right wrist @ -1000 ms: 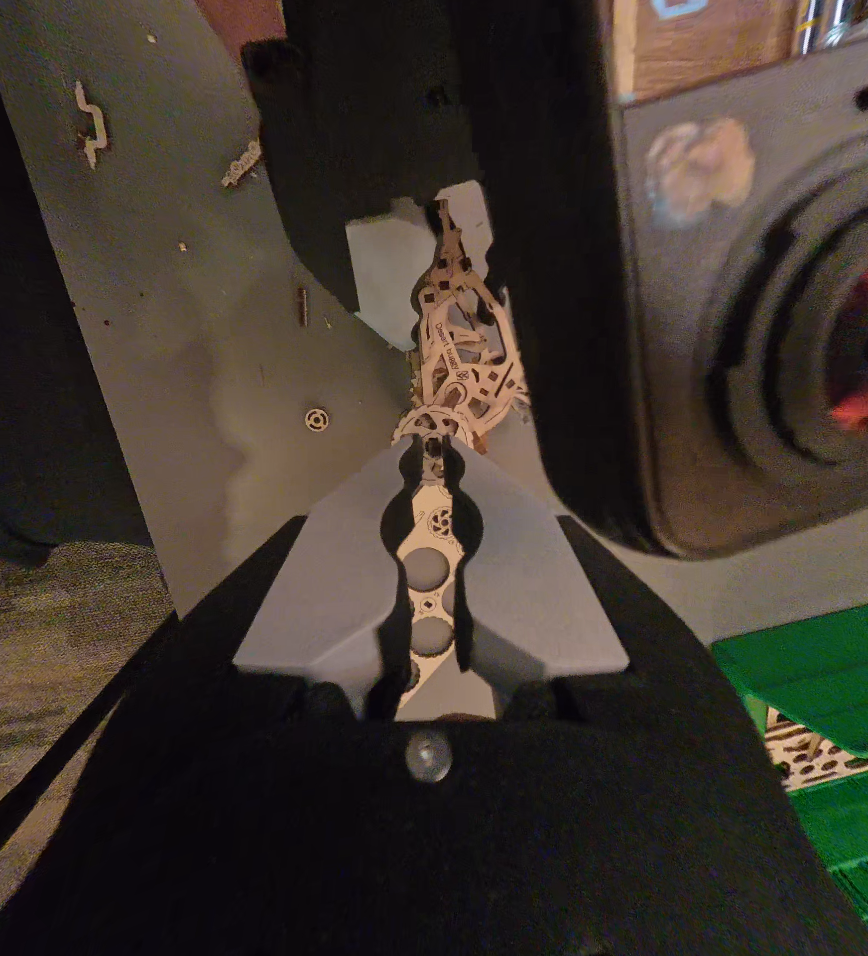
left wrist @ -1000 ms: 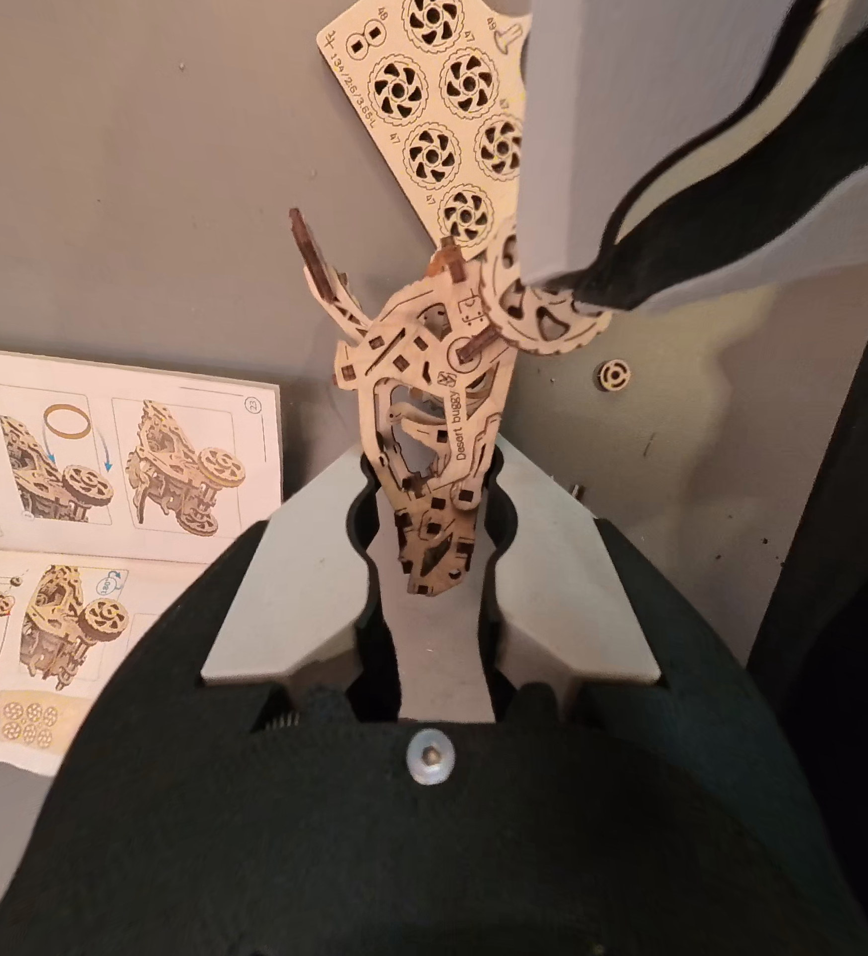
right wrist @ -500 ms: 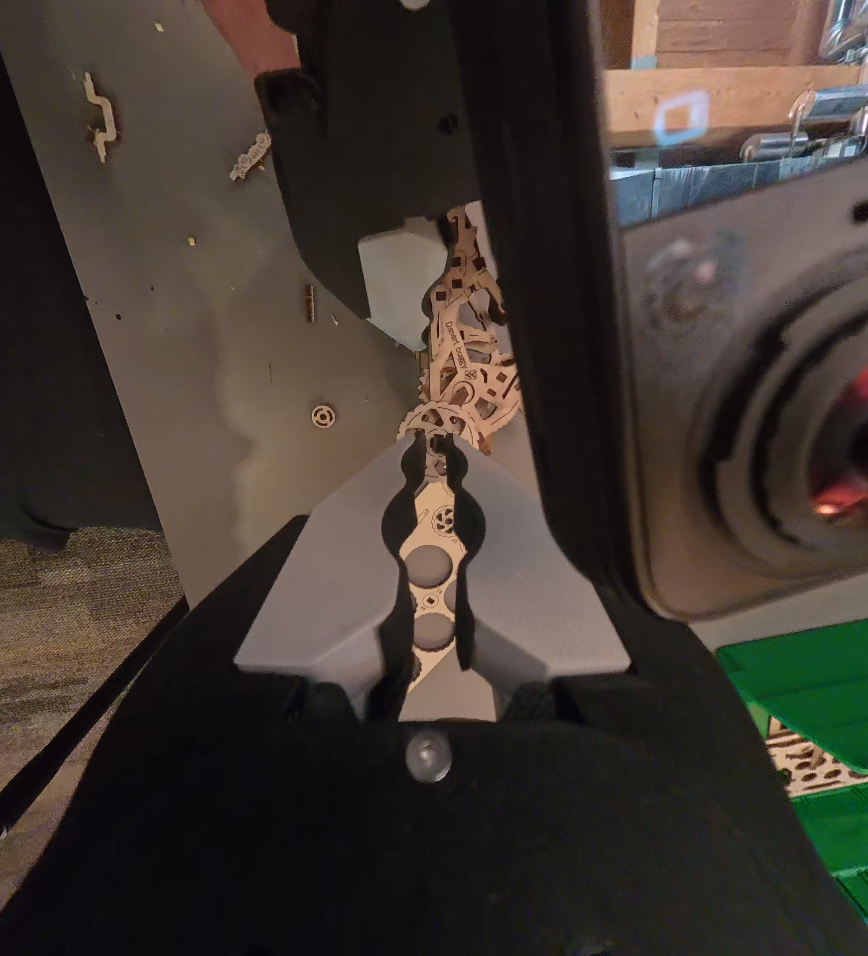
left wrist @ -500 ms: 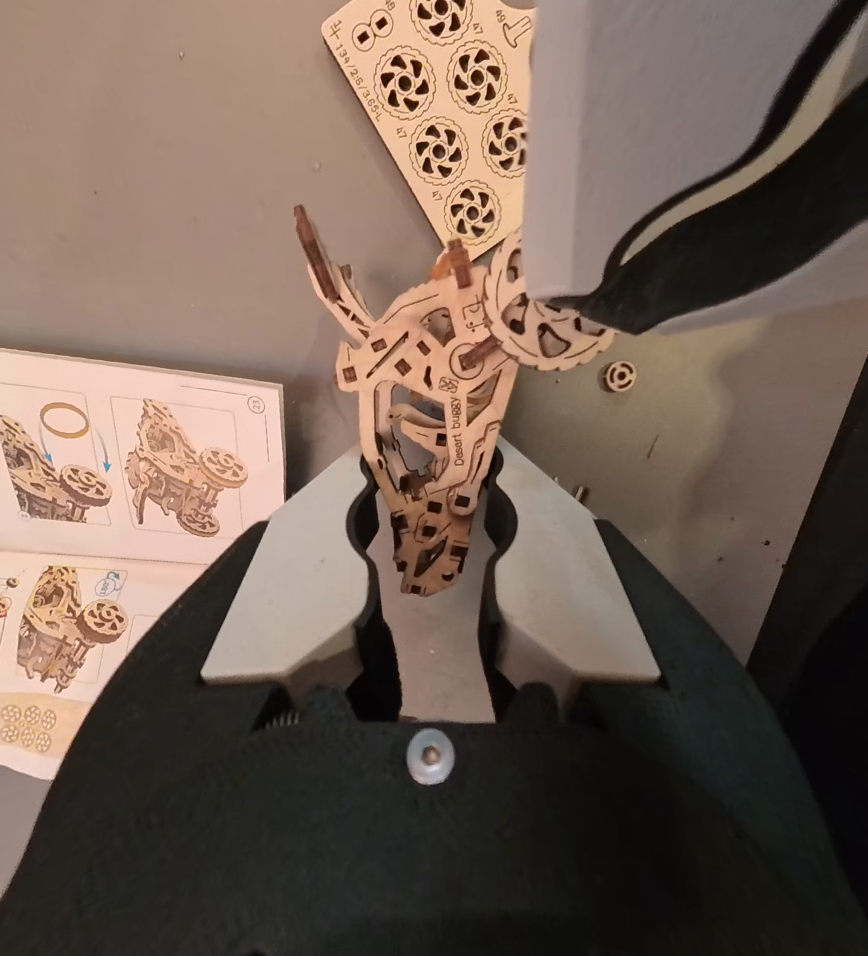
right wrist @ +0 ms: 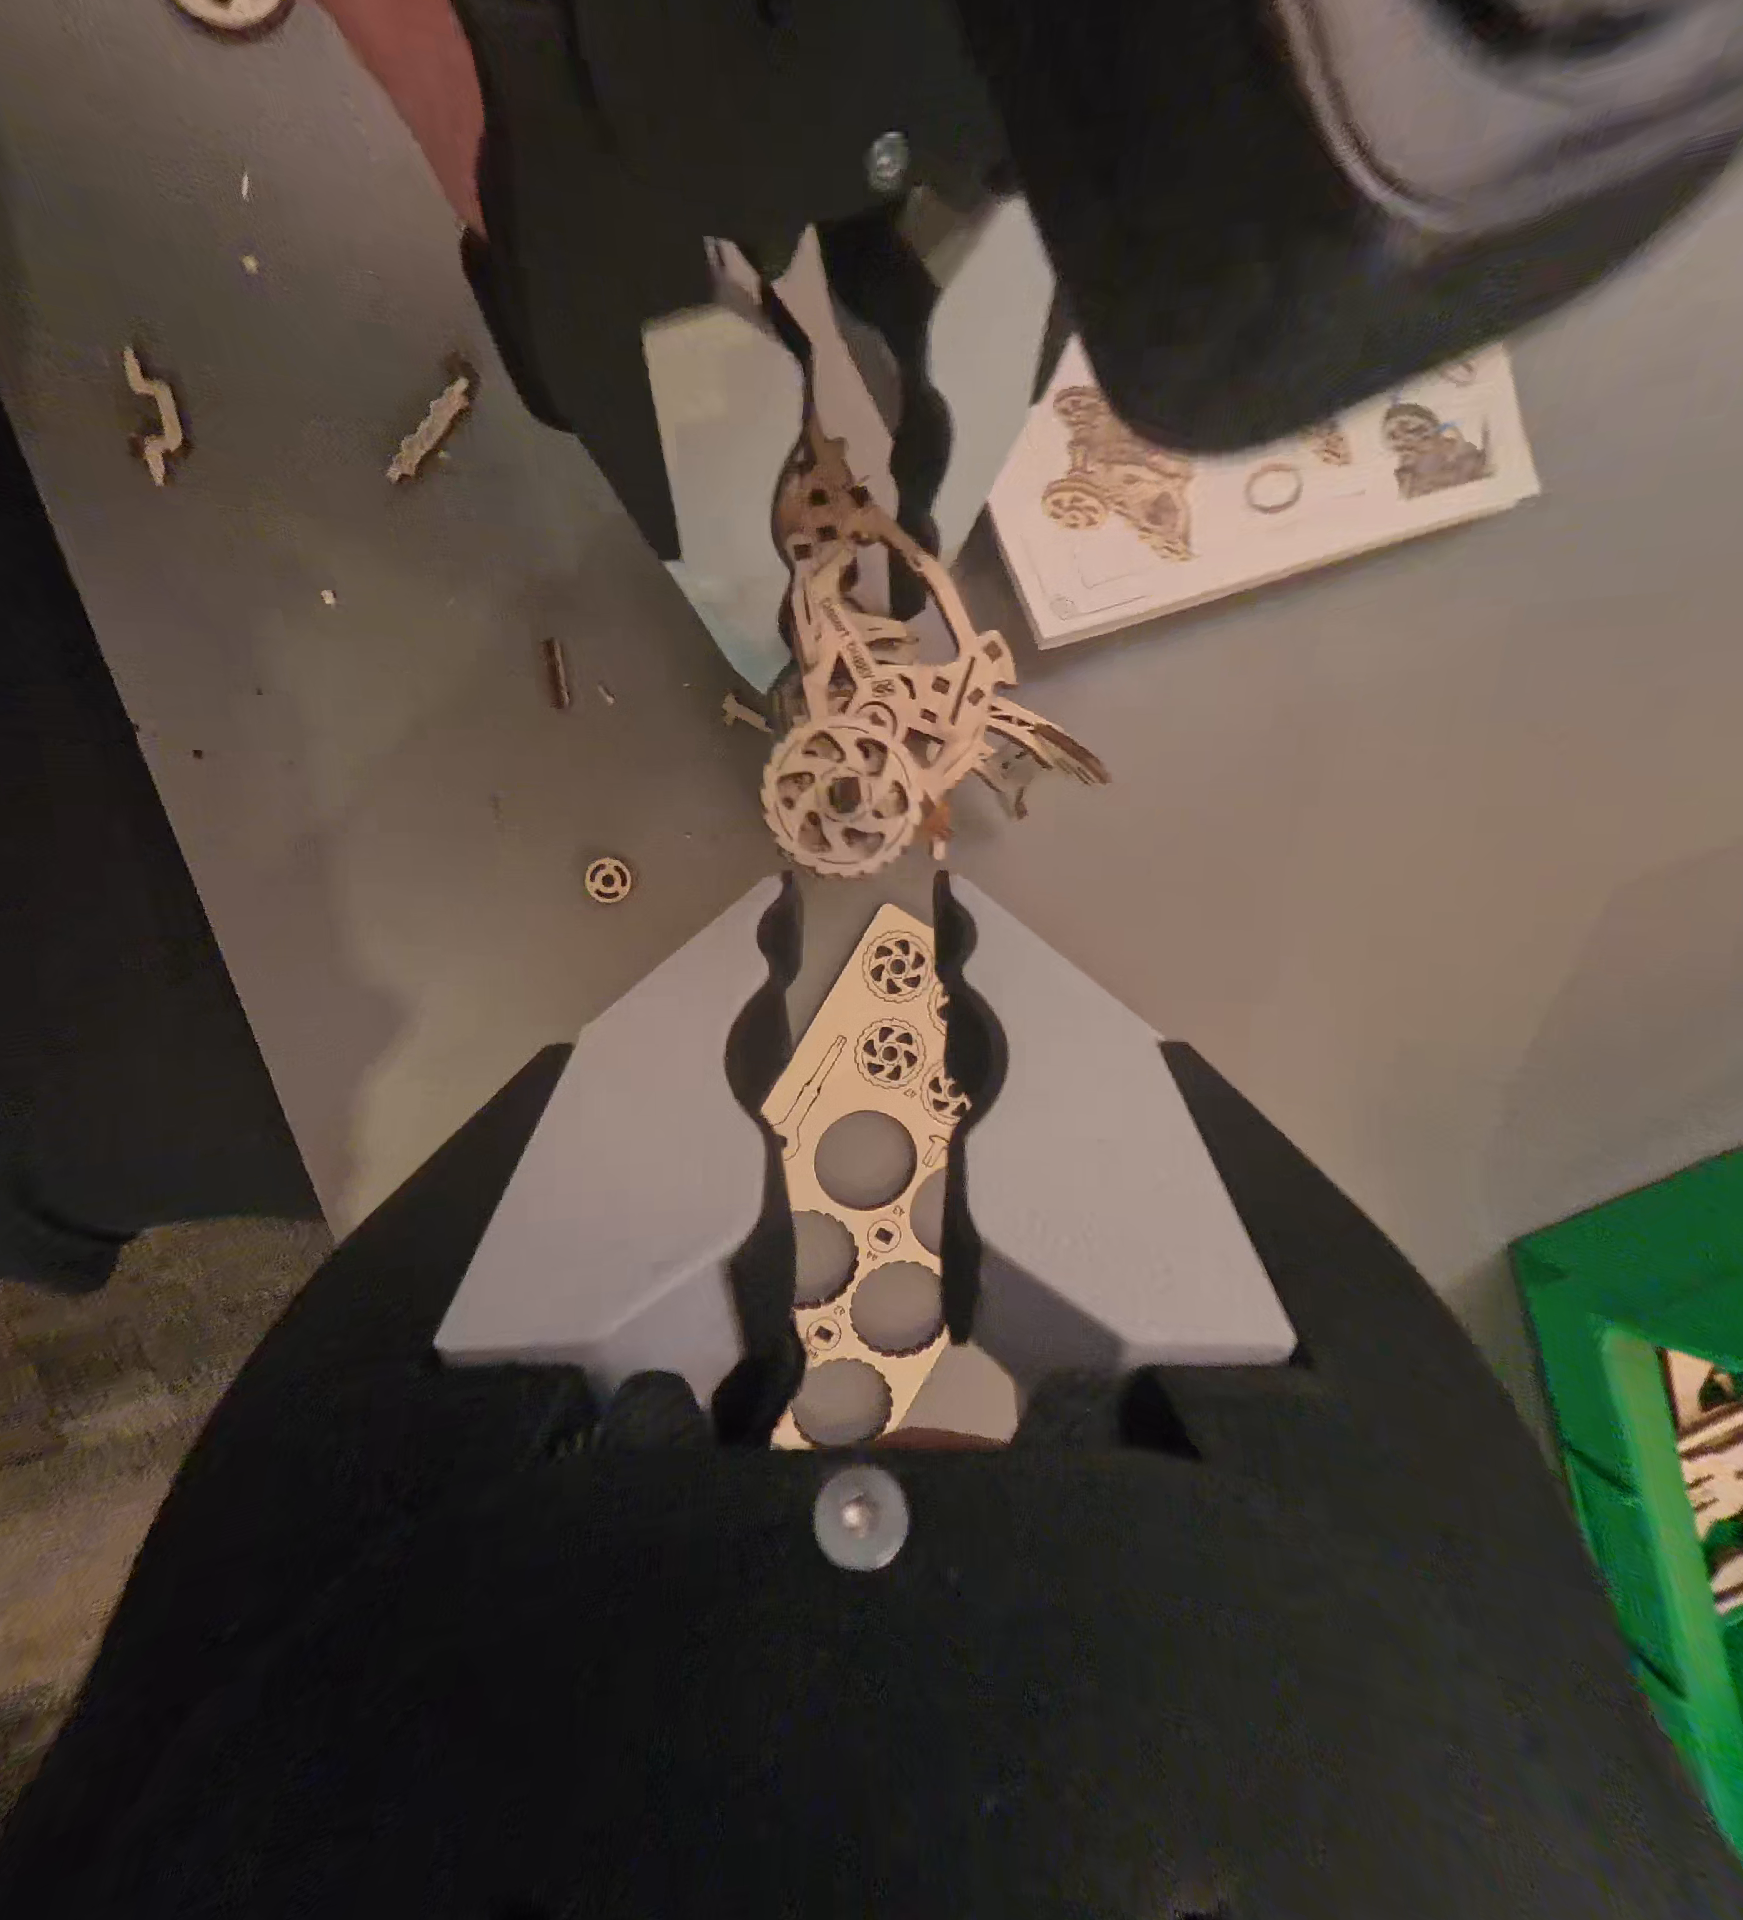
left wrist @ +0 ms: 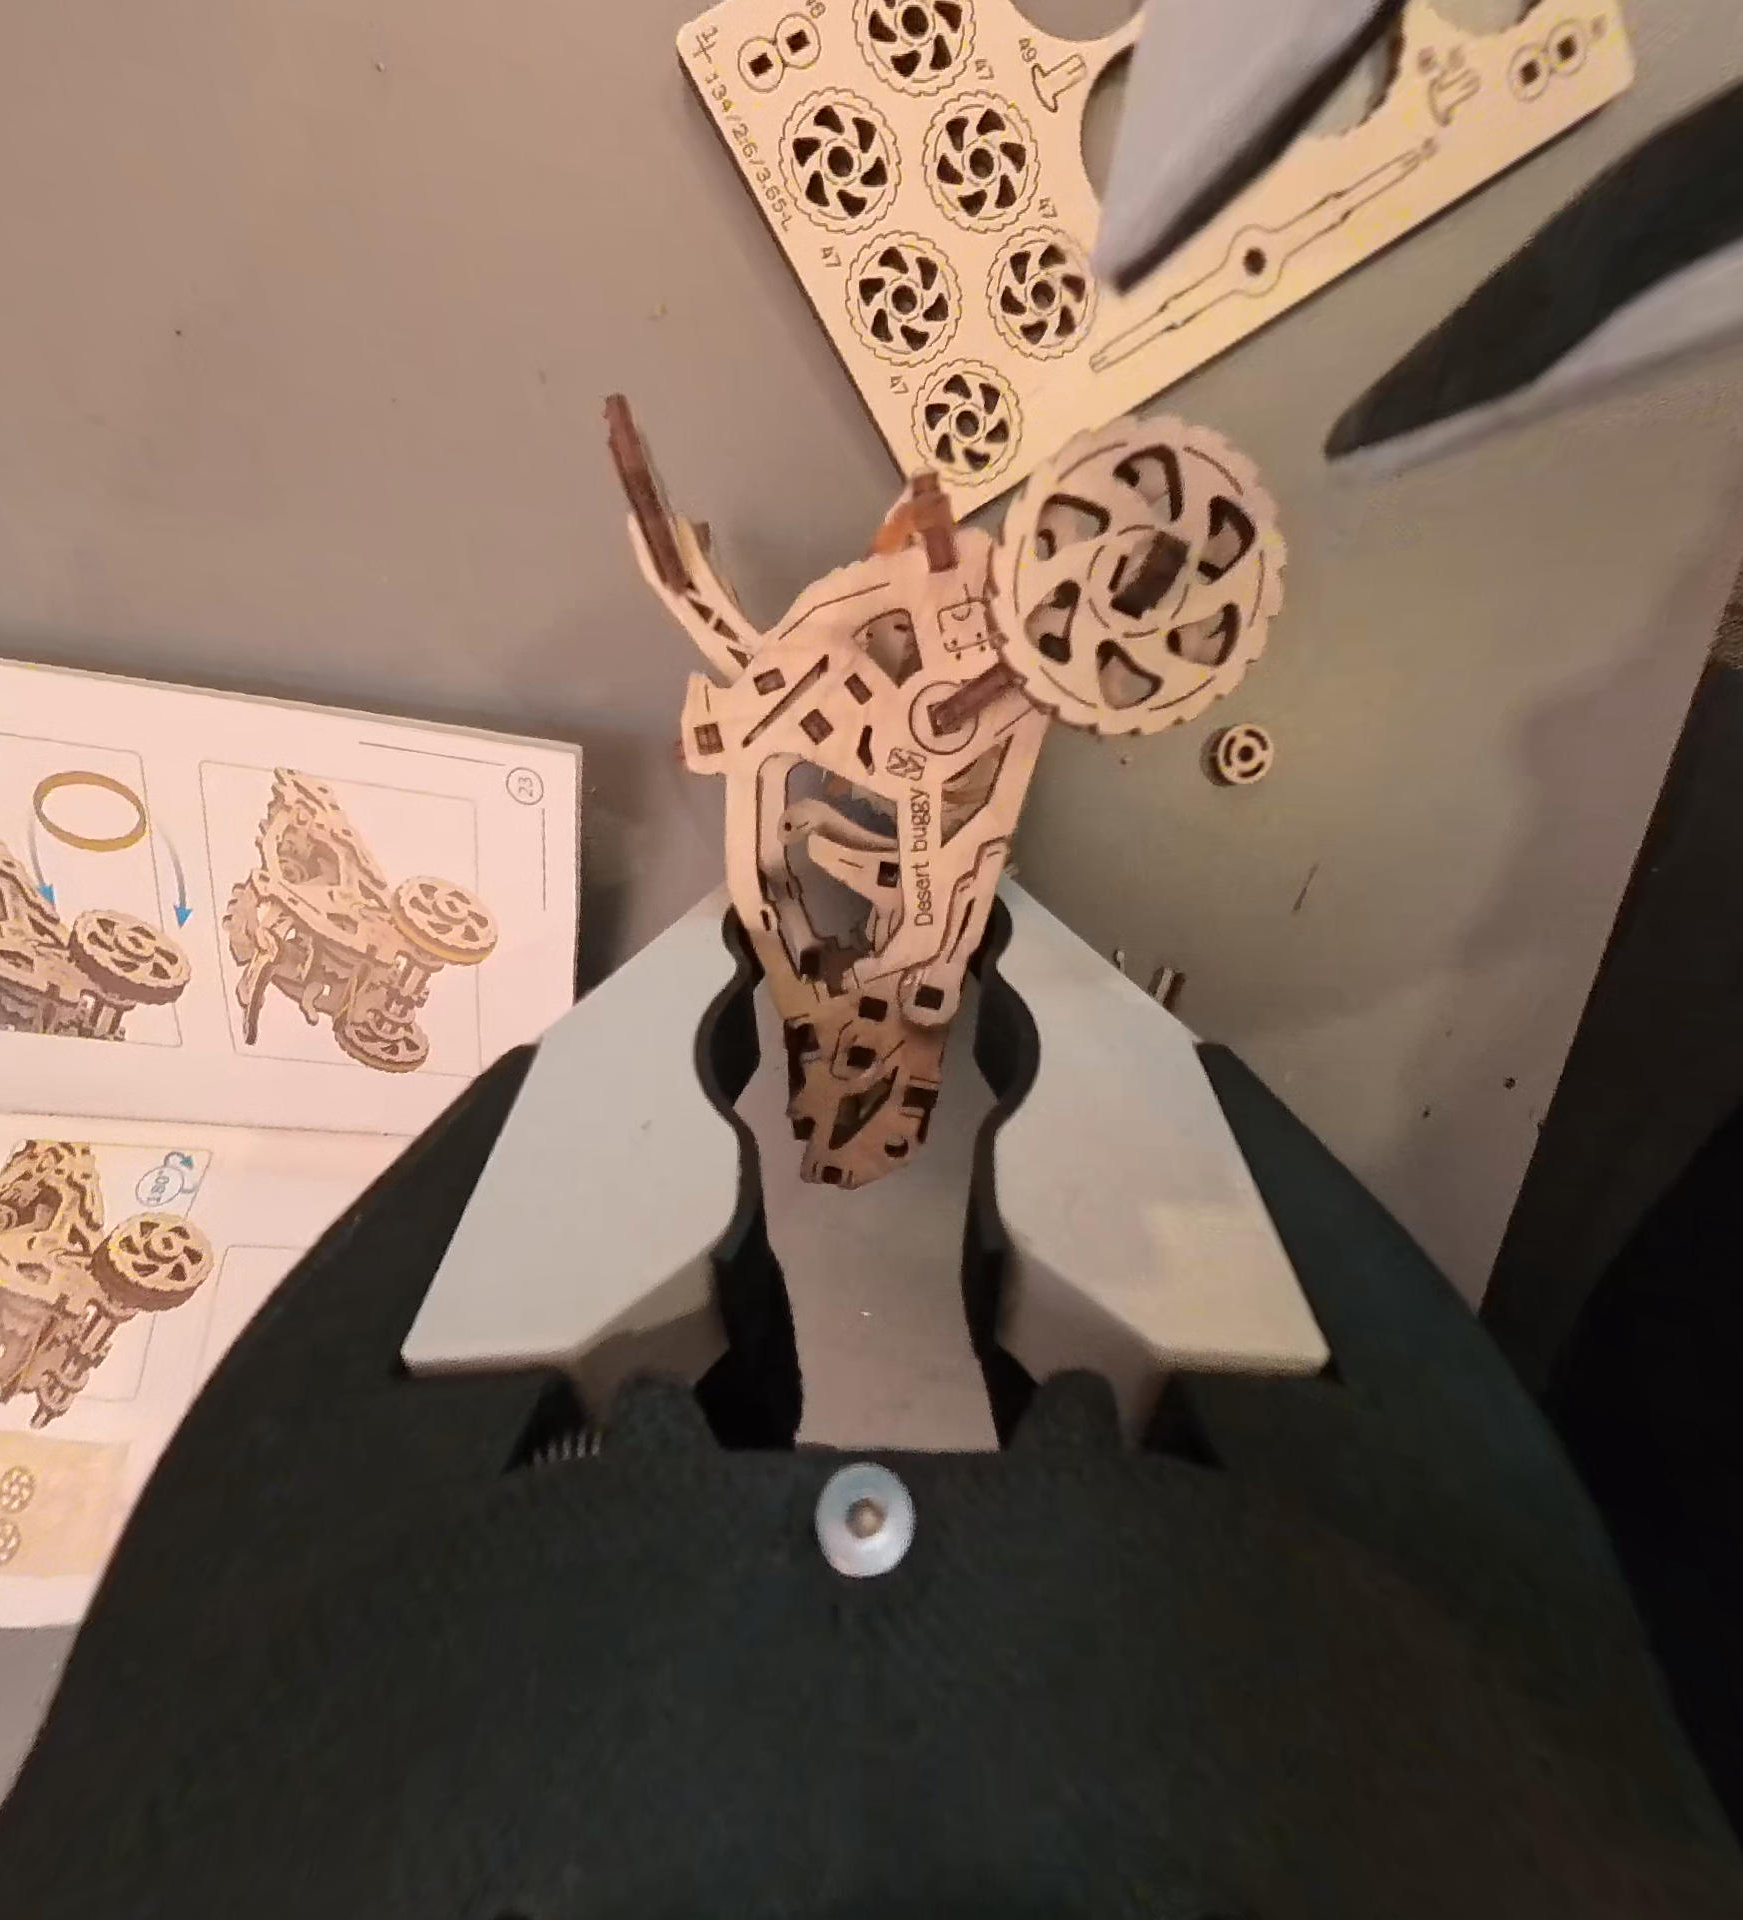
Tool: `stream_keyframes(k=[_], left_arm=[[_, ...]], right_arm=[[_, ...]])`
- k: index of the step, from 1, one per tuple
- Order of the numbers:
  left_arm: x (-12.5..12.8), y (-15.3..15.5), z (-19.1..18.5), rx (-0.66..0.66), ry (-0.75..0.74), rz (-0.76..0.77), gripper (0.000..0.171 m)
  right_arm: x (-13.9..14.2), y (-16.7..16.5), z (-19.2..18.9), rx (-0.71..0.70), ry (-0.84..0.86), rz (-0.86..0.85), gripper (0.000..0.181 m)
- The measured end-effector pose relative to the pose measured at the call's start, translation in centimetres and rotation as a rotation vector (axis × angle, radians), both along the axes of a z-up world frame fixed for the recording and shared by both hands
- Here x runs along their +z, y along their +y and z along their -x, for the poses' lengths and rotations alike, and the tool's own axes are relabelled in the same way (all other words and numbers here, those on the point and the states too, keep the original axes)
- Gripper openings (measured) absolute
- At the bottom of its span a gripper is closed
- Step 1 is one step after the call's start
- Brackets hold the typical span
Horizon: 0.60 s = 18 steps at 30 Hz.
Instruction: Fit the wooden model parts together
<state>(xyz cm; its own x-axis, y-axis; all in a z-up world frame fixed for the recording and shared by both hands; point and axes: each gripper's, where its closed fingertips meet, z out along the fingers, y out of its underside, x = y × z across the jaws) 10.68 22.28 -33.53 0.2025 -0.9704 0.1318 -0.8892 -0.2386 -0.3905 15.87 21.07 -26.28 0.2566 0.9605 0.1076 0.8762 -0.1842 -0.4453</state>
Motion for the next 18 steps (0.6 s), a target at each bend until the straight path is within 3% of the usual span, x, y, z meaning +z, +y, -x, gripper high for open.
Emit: stream_keyframes(k=[6,18], left_arm=[[0.3,-0.3,0.1,0.005,-0.088,0.055,0.043],[1.6,-0.8,2.7,0.056,-0.184,0.091,0.047]], right_arm=[[1.1,-0.1,-0.3,-0.069,0.123,-0.007,0.026],[-1.4,-2.0,-1.7,-0.215,0.358,0.055,0.03]])
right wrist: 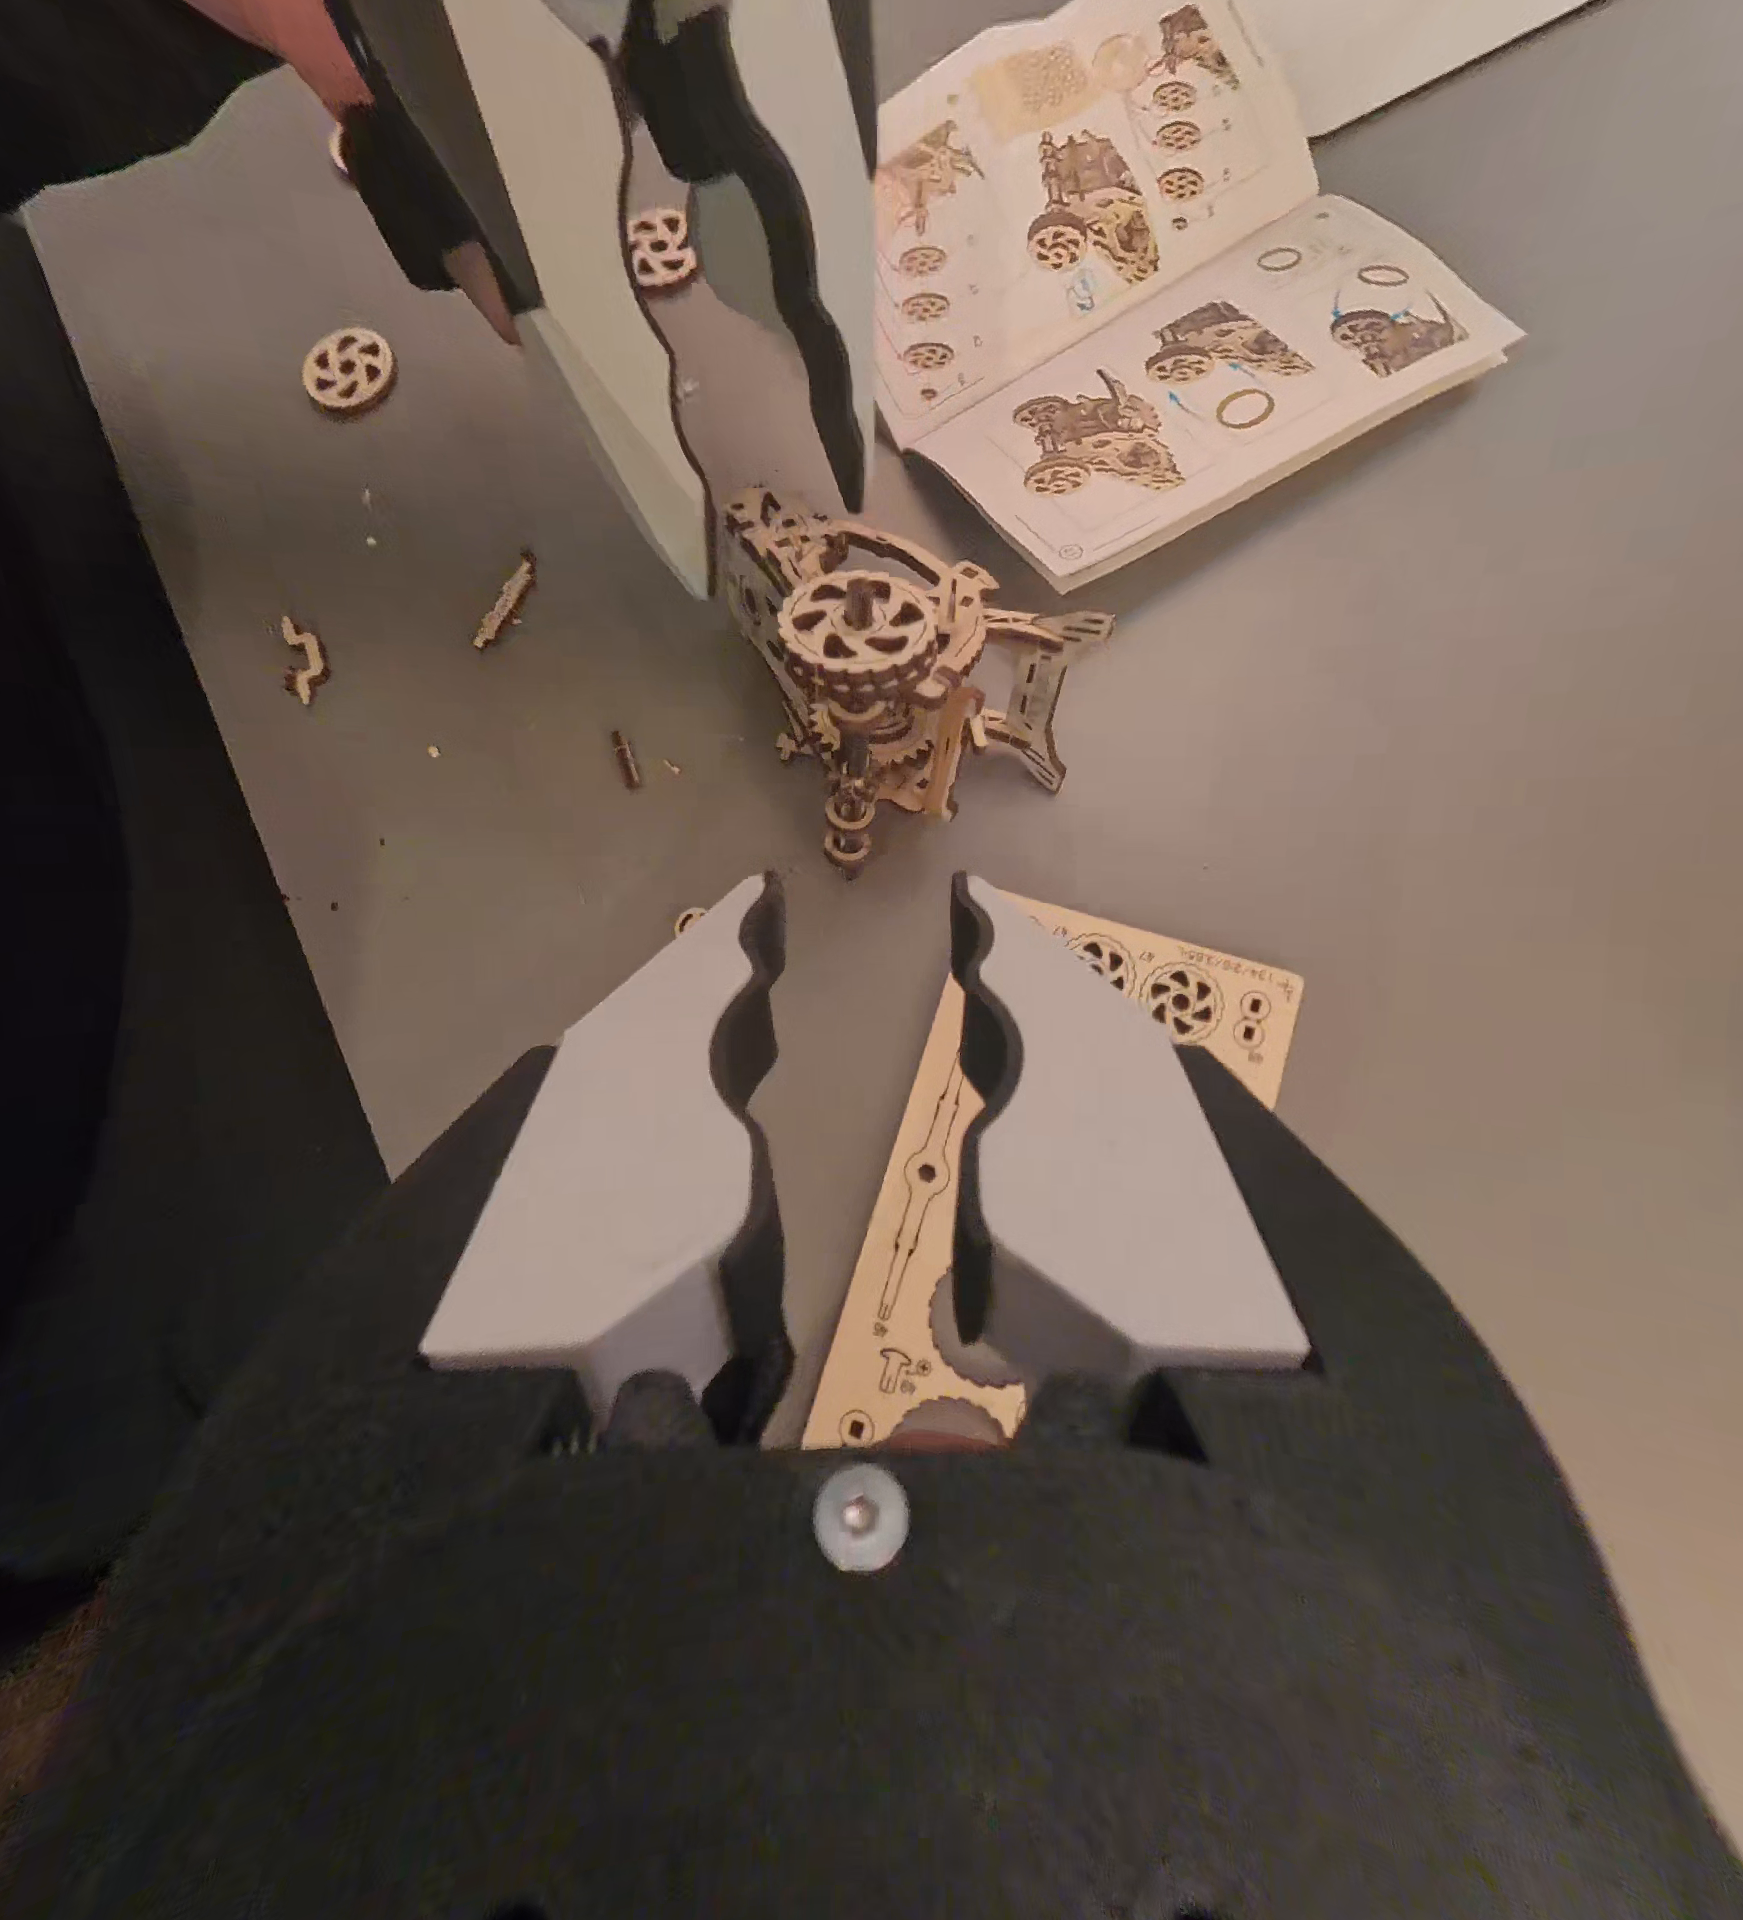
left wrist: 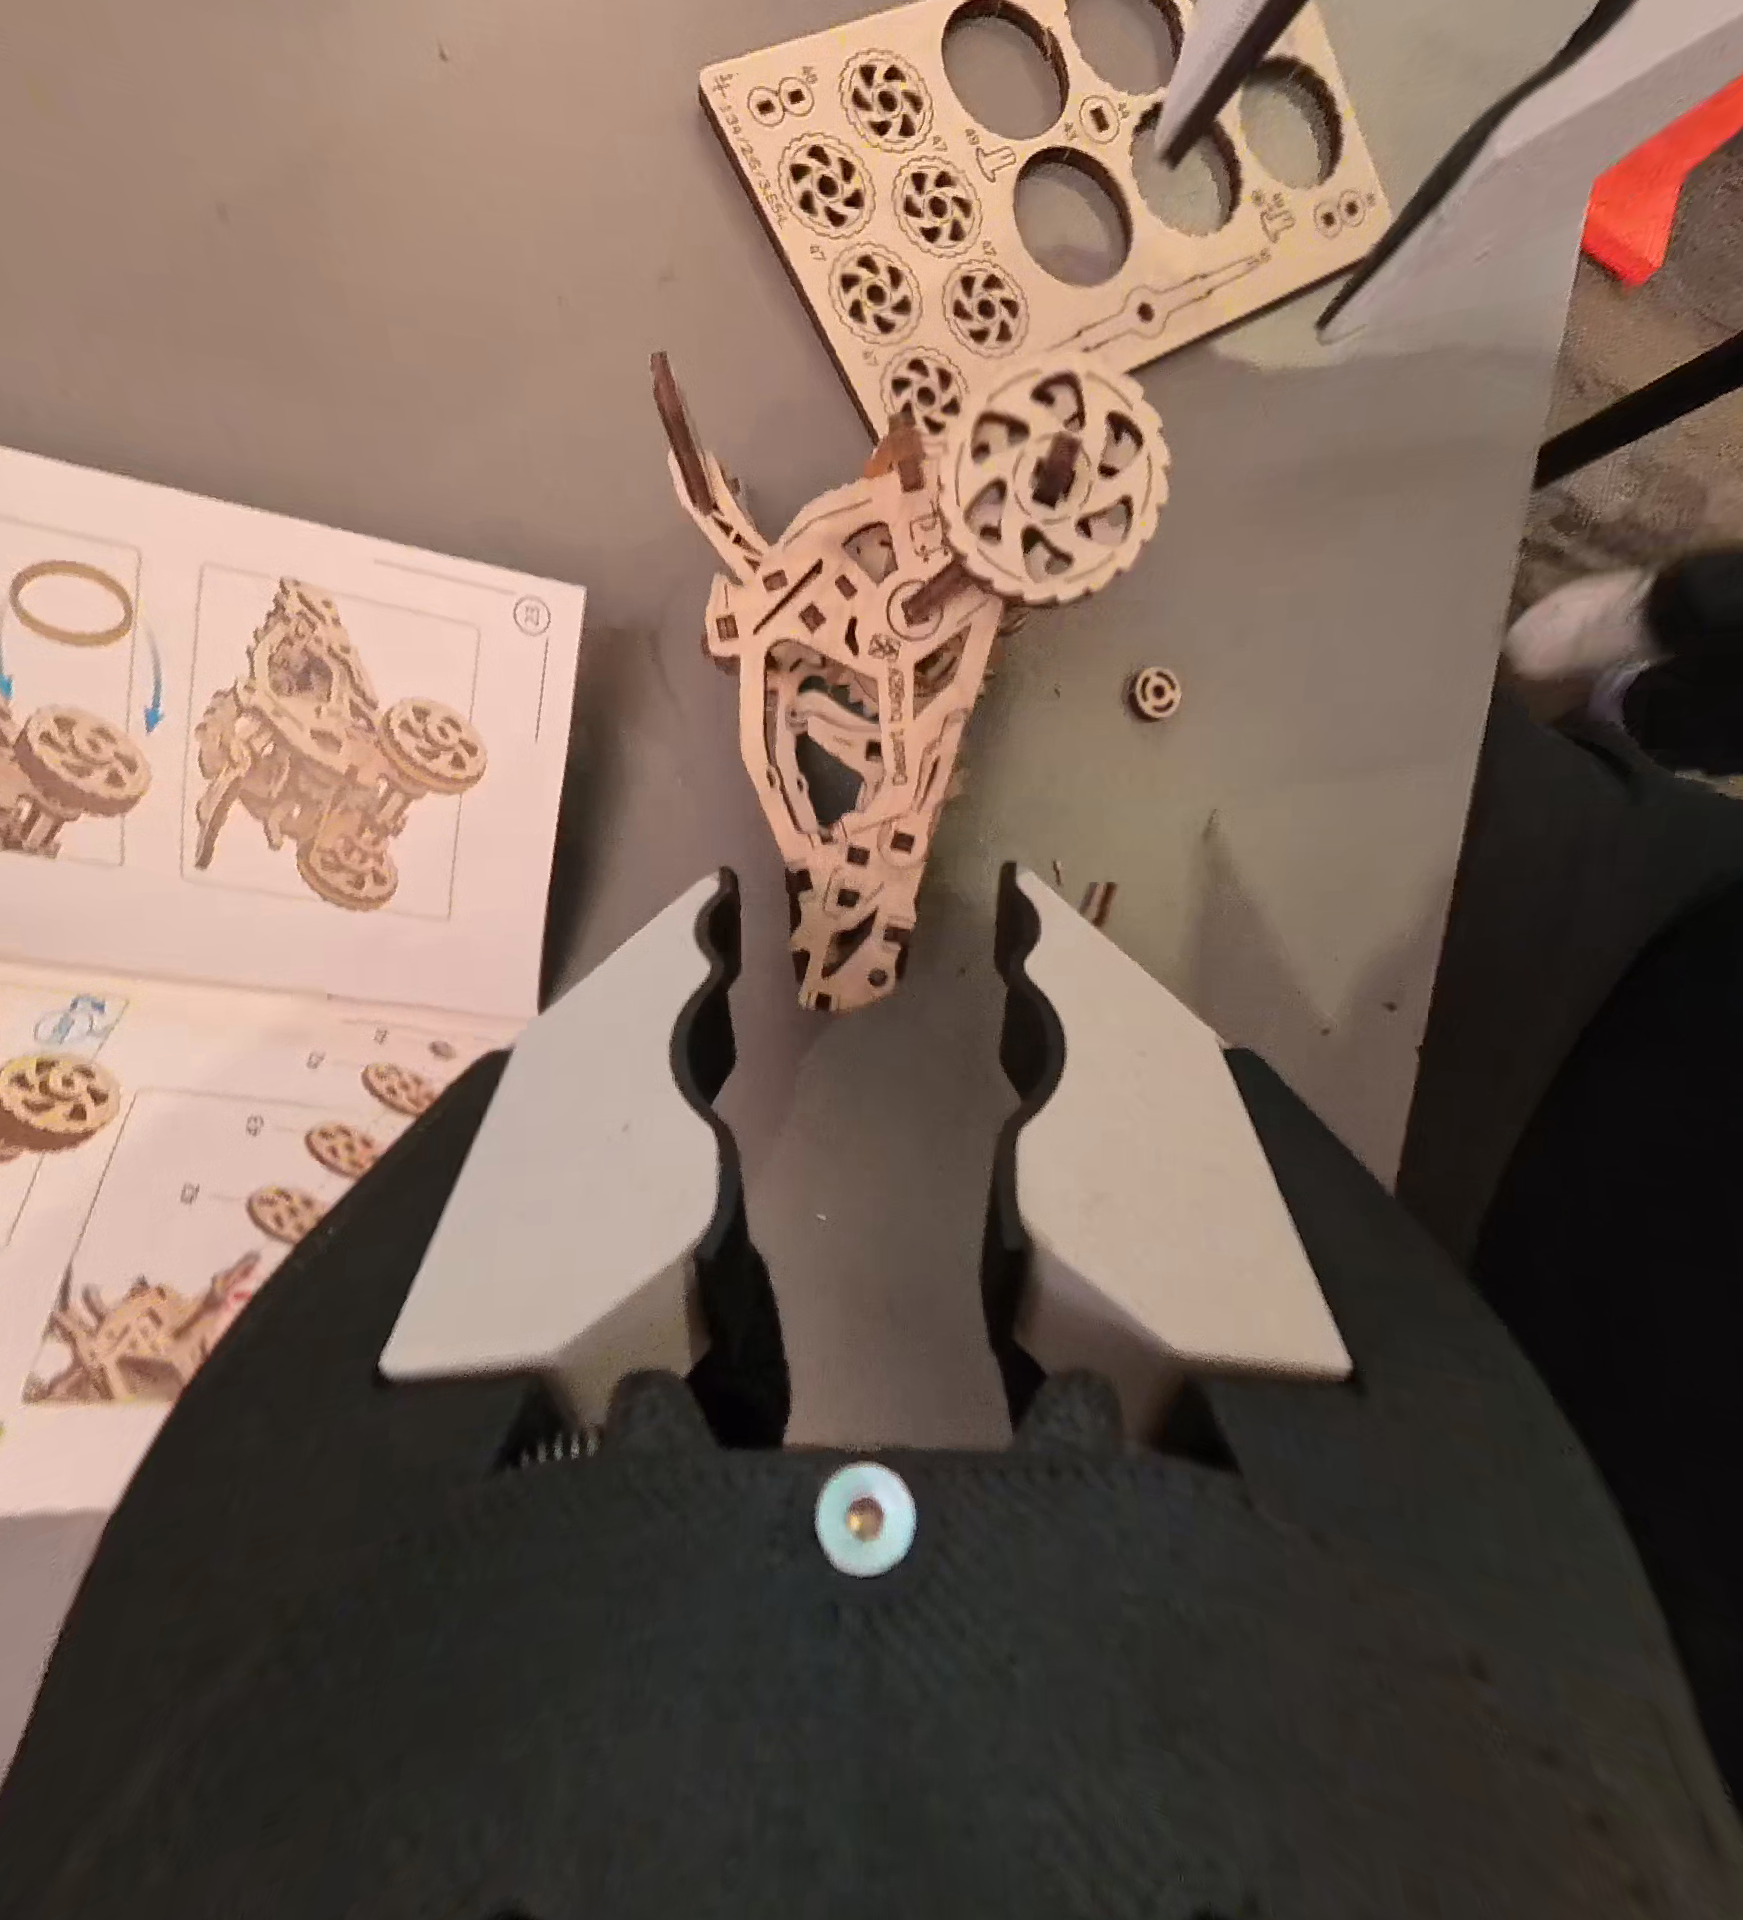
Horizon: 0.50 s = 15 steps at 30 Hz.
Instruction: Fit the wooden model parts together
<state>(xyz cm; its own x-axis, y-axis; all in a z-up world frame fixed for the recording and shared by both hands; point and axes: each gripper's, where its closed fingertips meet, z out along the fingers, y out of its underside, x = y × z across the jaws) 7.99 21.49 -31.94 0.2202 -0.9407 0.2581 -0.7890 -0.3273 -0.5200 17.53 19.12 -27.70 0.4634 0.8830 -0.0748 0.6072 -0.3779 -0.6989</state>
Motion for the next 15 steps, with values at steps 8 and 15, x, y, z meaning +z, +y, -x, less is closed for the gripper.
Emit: stream_keyframes(k=[8,15], left_arm=[[3.9,-0.8,0.5,0.108,-0.23,-0.036,0.059],[5.3,-0.5,4.7,0.23,-0.178,-0.125,0.061]], right_arm=[[-0.8,-0.9,0.2,-0.051,0.13,-0.024,0.045],[-1.2,-1.5,1.4,-0.069,0.227,-0.056,0.044]])
